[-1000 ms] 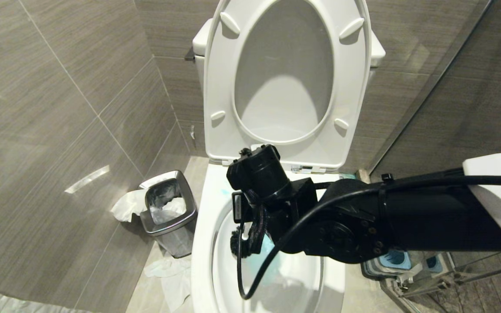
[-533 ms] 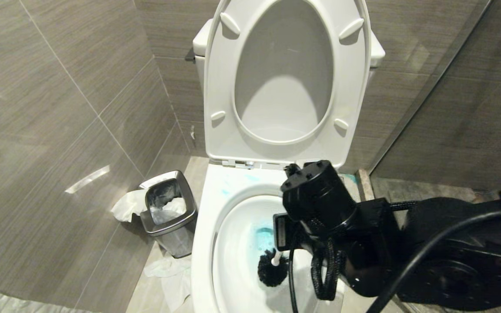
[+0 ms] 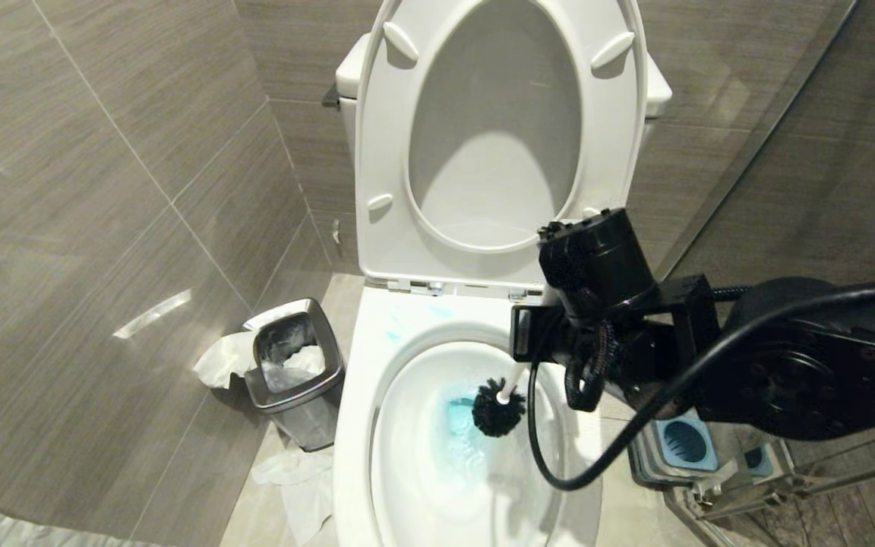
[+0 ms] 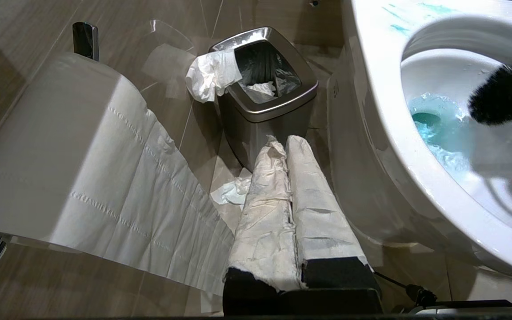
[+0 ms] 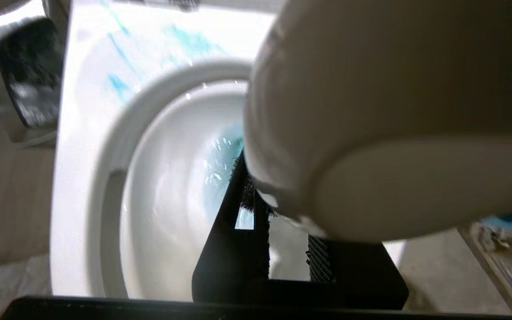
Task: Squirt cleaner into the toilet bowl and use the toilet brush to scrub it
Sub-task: Scrub the toilet bowl
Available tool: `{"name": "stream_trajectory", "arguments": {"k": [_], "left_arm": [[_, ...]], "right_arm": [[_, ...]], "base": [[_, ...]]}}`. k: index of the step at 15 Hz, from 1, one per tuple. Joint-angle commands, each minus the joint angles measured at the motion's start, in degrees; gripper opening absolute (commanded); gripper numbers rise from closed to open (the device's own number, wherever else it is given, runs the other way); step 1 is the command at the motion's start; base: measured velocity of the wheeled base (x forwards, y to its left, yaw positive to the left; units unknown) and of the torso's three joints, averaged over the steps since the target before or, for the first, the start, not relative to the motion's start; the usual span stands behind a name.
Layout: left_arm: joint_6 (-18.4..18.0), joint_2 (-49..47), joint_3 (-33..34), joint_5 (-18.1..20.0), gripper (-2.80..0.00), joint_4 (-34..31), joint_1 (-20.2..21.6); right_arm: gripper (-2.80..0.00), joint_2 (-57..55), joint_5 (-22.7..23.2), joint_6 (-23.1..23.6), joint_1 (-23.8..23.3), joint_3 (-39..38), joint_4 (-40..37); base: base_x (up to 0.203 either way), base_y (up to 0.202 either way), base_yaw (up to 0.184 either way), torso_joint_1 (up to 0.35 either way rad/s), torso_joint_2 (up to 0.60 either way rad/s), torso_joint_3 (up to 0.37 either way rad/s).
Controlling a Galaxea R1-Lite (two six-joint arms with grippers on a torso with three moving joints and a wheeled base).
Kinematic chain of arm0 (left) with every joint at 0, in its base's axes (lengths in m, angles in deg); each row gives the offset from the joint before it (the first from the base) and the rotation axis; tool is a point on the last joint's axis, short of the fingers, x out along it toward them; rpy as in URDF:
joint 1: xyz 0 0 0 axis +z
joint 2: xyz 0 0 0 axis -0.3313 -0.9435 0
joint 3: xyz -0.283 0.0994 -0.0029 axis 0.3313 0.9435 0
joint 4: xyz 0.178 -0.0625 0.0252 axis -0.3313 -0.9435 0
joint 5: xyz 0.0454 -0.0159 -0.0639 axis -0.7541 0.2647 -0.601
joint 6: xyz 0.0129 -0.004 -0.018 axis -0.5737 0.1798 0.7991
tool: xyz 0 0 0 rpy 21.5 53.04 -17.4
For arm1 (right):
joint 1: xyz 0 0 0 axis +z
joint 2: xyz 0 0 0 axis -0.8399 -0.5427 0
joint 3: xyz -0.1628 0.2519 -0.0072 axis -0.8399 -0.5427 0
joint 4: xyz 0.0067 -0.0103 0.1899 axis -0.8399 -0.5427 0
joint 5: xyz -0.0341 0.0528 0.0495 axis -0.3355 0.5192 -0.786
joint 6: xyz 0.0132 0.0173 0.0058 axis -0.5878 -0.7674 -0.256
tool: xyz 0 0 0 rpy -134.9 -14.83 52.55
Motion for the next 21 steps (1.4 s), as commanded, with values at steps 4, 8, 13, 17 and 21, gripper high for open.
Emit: {"name": "stream_trajectory", "arguments": {"k": [4,8,13,17,21], "left_arm": [[0.0,-0.1,0.2,0.0,-2.8,0.0,0.0],[0.0,-0.1,0.2,0.0,-2.8,0.0,0.0],[0.0,-0.1,0.2,0.0,-2.8,0.0,0.0],[0.0,-0.1,0.2,0.0,-2.8,0.0,0.0],[0.0,-0.1,0.2,0.0,-2.8,0.0,0.0]], "right_arm": [[-2.8,-11.4,0.0,1.9,2.1,15.8,-1.3],[-2.8,-8.2,-0.2,0.9,8.9,11.2,-3.0],[-2.8,1.3,-0.5,0.4,13.3,-2.9,-3.1],[-2.8,7.6,-1.9,-0.9,10.1,-13.8,-2.6],[-2.8,6.2,-2.0,-1.2,3.0,-11.8,-2.3]], "base": [[0.0,0.0,0.0,0.0,0.0,0.0],[0.0,0.0,0.0,0.0,0.0,0.0],[0.0,0.0,0.0,0.0,0.0,0.0],[0.0,0.0,0.0,0.0,0.0,0.0],[0.0,0.0,0.0,0.0,0.0,0.0]]}}
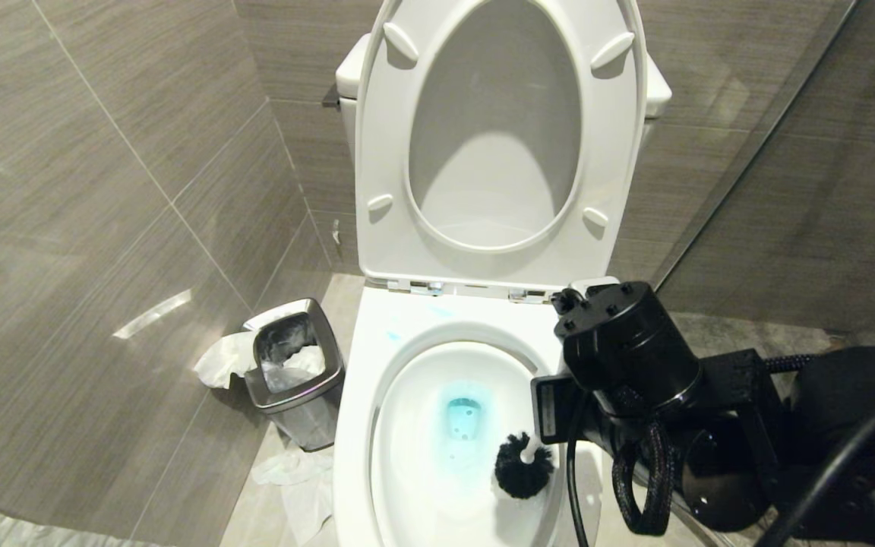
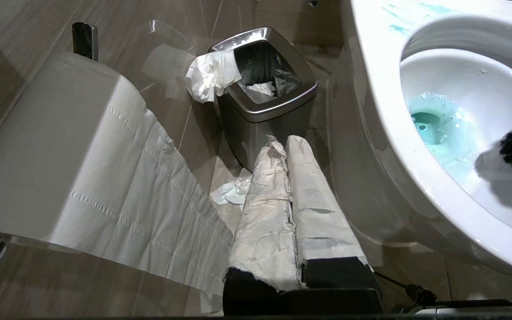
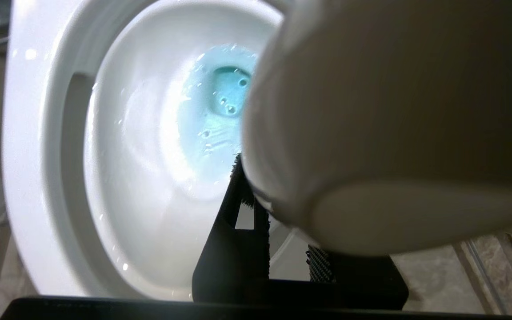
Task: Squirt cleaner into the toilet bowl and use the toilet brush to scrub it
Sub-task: Scrub the toilet bowl
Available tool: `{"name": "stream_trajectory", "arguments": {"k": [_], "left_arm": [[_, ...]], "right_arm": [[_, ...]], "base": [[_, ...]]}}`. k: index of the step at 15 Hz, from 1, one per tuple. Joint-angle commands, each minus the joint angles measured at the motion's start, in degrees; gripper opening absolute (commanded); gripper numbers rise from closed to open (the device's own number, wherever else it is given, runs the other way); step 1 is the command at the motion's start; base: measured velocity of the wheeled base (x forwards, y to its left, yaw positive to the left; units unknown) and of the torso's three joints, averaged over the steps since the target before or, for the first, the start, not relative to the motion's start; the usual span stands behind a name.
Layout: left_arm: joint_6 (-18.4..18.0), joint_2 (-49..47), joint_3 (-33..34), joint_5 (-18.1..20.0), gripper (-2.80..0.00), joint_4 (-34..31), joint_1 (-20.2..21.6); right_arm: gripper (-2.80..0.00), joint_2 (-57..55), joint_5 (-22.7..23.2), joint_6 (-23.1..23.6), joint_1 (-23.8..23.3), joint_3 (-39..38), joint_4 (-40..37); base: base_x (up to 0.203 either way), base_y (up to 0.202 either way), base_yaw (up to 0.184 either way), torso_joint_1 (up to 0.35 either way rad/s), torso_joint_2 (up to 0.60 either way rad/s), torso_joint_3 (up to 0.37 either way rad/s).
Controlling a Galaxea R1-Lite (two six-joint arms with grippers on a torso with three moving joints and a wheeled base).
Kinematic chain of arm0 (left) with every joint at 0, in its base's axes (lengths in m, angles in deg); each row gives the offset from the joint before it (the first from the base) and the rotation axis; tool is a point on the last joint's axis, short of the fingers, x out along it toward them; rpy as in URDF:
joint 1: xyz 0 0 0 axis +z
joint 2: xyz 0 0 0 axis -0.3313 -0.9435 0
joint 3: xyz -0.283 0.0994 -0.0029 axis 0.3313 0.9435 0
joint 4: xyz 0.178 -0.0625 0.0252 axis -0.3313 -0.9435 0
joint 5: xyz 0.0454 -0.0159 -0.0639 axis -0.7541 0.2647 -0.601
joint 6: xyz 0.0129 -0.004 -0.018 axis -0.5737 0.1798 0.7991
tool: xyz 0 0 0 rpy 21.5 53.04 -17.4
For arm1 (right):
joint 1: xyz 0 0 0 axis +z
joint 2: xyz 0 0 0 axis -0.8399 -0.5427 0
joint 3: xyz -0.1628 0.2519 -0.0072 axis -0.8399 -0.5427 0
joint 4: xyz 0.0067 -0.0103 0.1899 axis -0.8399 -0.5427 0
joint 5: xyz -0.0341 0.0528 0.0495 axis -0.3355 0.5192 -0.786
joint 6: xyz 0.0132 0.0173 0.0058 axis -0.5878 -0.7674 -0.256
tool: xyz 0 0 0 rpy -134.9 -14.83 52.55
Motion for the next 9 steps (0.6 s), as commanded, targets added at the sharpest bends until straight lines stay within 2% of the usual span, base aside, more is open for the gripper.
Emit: {"name": "stream_trajectory", "arguments": {"k": [1,4,7,9], "left_arm": [[0.0,-0.1,0.2,0.0,-2.8,0.0,0.0],[0.0,-0.1,0.2,0.0,-2.8,0.0,0.0],[0.0,-0.1,0.2,0.0,-2.8,0.0,0.0],[0.0,-0.1,0.2,0.1,-2.8,0.0,0.0]], "right_arm": [[-2.8,-2.0,-0.1,-0.1,-3.4,2.9,0.1],[-2.8,-8.6,0.0,1.2,-4.9,11.6,1.0],[-2.8,-16.5,-0.1,3.2,-3.8,22.9,1.7],[-2.8,-17.4,0.2,4.8,-2.3,23.9,1.6]], "base": [[0.0,0.0,0.0,0.0,0.0,0.0],[0.0,0.0,0.0,0.0,0.0,0.0],[0.0,0.0,0.0,0.0,0.0,0.0],[0.0,0.0,0.0,0.0,0.0,0.0]]}}
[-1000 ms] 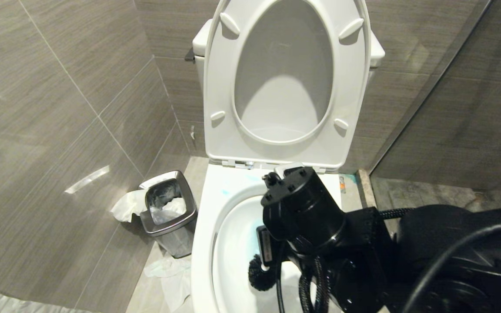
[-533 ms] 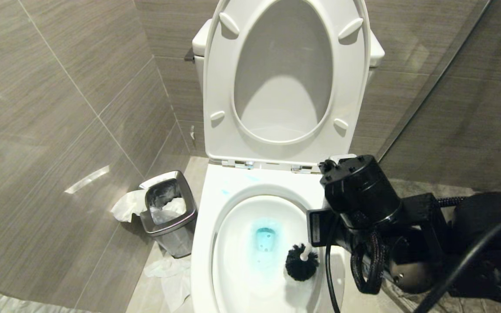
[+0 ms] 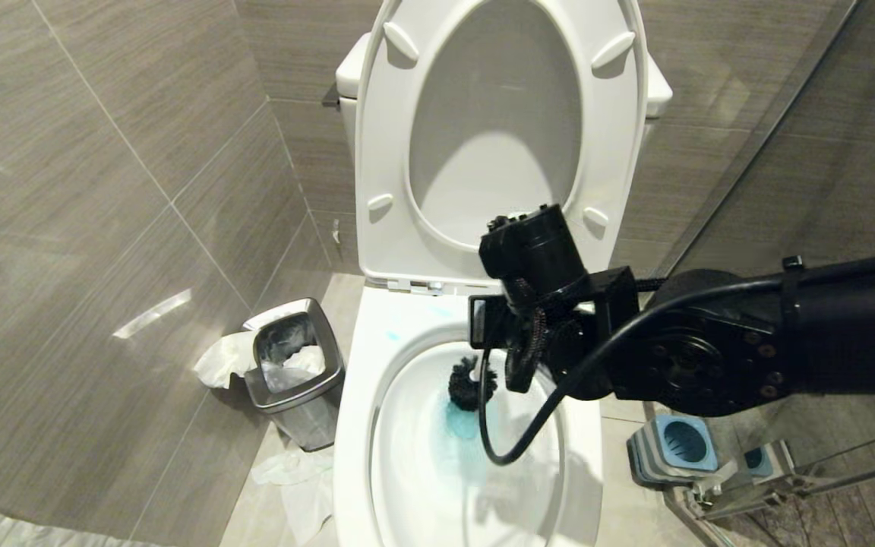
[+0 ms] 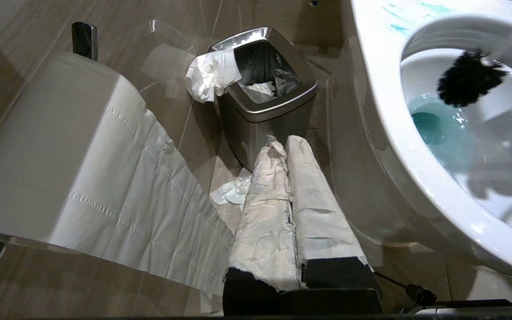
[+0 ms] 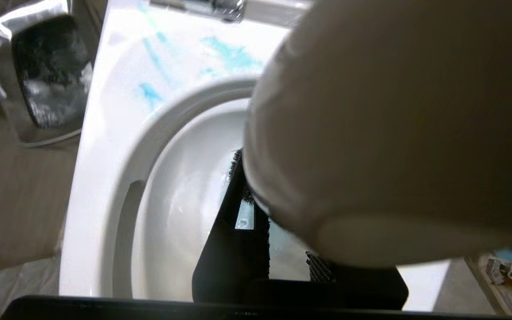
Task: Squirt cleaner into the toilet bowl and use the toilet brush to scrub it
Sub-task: Scrub the toilet bowl
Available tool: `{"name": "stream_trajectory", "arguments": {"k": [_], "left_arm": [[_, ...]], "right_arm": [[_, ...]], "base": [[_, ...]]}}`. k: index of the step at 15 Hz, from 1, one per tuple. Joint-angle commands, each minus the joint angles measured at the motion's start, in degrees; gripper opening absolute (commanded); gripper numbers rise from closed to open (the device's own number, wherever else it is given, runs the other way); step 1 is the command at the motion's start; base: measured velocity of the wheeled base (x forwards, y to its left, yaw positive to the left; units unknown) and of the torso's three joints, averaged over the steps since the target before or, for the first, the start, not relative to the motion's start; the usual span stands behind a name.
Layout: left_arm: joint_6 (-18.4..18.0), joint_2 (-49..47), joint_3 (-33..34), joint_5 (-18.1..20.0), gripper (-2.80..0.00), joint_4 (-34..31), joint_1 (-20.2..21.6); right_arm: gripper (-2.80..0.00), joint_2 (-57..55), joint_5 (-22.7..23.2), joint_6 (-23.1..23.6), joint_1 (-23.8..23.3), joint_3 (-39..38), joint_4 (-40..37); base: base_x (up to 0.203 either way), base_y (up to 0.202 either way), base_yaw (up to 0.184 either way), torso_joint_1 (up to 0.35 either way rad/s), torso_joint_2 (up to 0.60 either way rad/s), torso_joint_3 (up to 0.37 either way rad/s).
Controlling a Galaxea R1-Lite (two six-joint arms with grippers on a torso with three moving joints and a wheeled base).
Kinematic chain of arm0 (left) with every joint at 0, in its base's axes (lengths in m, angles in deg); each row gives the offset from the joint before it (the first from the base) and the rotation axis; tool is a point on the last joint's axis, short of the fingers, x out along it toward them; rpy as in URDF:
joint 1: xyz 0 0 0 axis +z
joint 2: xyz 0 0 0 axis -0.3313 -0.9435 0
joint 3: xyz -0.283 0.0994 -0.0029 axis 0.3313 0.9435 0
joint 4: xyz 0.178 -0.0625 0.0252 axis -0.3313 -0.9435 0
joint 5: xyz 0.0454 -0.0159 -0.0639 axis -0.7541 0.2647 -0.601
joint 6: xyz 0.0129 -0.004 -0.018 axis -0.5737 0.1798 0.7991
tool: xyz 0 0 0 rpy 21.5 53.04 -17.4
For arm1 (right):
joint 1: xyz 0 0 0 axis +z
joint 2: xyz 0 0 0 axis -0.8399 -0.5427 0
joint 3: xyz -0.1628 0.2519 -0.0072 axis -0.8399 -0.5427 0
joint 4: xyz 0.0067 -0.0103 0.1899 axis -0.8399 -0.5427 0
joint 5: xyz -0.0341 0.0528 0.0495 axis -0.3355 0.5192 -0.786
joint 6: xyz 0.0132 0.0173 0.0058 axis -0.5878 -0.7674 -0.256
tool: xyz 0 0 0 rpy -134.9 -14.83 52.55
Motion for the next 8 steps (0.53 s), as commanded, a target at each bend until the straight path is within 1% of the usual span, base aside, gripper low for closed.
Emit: {"name": "stream_trajectory", "arguments": {"k": [1,3,8], "left_arm": [[0.0,-0.1,0.2,0.0,-2.8,0.0,0.0],[0.0,-0.1,0.2,0.0,-2.8,0.0,0.0],[0.0,-0.1,0.2,0.0,-2.8,0.0,0.0]], "right_arm": [[-2.8,-3.2,-0.2,0.4,0.8,1.6,-0.1],[-2.8,-3.7,-0.2,1.0,0.7,1.7,-0.1],[-2.8,-10.0,-0.3,0.4,-0.4,3.5,0.4]], "base": [[0.0,0.0,0.0,0.0,0.0,0.0],[0.0,0.0,0.0,0.0,0.0,0.0],[0.0,0.0,0.0,0.0,0.0,0.0]]}}
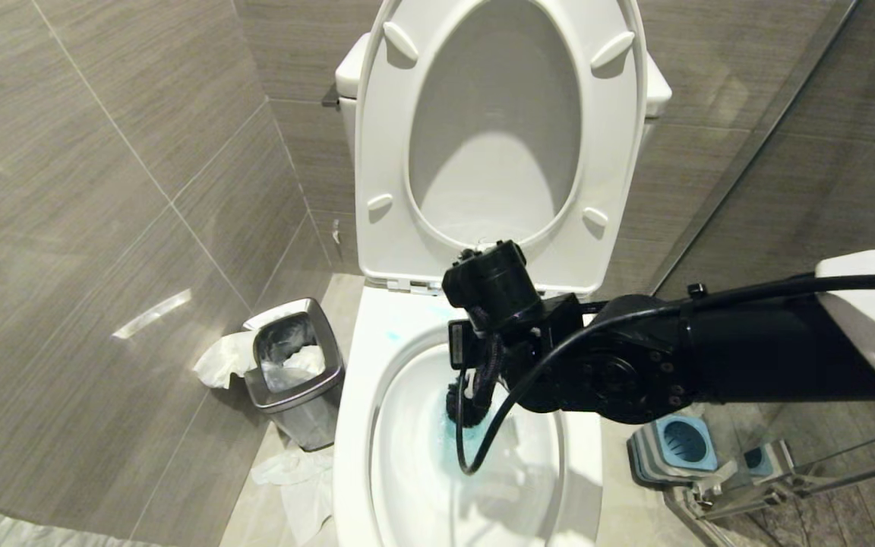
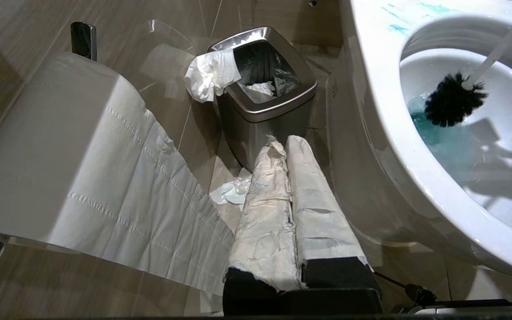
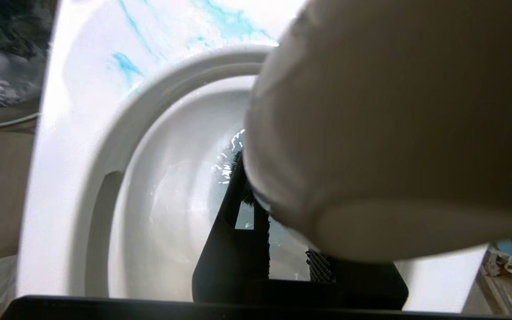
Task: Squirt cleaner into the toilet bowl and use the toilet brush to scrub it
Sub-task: Scrub the toilet bowl
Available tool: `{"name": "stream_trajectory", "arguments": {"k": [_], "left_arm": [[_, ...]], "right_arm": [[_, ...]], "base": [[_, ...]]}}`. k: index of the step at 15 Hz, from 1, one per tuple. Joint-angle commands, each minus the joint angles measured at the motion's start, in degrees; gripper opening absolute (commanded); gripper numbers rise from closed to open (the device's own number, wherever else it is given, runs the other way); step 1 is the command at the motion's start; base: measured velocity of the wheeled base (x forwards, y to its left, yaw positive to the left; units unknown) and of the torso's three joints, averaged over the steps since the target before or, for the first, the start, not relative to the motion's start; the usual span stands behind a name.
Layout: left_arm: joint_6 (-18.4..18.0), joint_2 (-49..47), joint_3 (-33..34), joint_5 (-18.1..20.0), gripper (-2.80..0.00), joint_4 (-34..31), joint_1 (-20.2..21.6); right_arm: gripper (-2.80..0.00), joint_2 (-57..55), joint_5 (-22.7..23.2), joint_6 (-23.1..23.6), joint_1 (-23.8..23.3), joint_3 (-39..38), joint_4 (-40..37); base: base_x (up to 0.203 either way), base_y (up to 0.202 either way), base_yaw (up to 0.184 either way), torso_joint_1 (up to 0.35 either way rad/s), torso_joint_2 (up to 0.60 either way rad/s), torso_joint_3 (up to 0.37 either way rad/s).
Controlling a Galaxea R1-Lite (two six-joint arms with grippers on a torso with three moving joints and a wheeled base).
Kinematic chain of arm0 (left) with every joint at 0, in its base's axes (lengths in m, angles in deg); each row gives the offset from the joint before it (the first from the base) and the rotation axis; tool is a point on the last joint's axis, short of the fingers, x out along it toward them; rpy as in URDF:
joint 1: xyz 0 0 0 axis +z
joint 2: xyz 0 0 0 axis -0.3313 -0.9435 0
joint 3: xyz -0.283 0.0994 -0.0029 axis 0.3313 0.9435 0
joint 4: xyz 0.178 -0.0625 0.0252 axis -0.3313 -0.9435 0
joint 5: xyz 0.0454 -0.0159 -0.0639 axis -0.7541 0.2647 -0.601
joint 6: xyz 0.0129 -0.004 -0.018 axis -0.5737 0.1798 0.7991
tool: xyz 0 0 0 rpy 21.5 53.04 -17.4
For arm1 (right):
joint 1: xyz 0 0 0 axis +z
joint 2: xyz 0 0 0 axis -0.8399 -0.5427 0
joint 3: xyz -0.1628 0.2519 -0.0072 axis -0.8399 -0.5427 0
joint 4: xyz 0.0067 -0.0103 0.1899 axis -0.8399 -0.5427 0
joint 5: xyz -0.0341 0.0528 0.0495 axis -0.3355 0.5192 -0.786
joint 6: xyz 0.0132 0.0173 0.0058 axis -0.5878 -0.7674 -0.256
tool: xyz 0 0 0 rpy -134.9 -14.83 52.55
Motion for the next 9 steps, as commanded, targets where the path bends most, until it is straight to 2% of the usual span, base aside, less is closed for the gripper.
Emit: {"name": "stream_trajectory", "arguments": {"k": [1,6,9], "left_arm": [[0.0,-0.1,0.2,0.0,-2.8,0.0,0.0],[0.0,-0.1,0.2,0.1,-2.8,0.0,0.0],[0.0,-0.1,0.2,0.0,-2.8,0.0,0.0]], "right_arm": [[-2.8,-5.1,-0.2,-0.5,-0.5,1.1,0.1],[-2.8,-13.1,-0.3,-1.1,-1.6,4.1,2.9],[-2.8,-9.0,-0.6,-1.1,-1.3,4.0,2.4]], "base": [[0.0,0.0,0.0,0.0,0.0,0.0],[0.0,0.0,0.0,0.0,0.0,0.0],[0.0,0.0,0.0,0.0,0.0,0.0]]}}
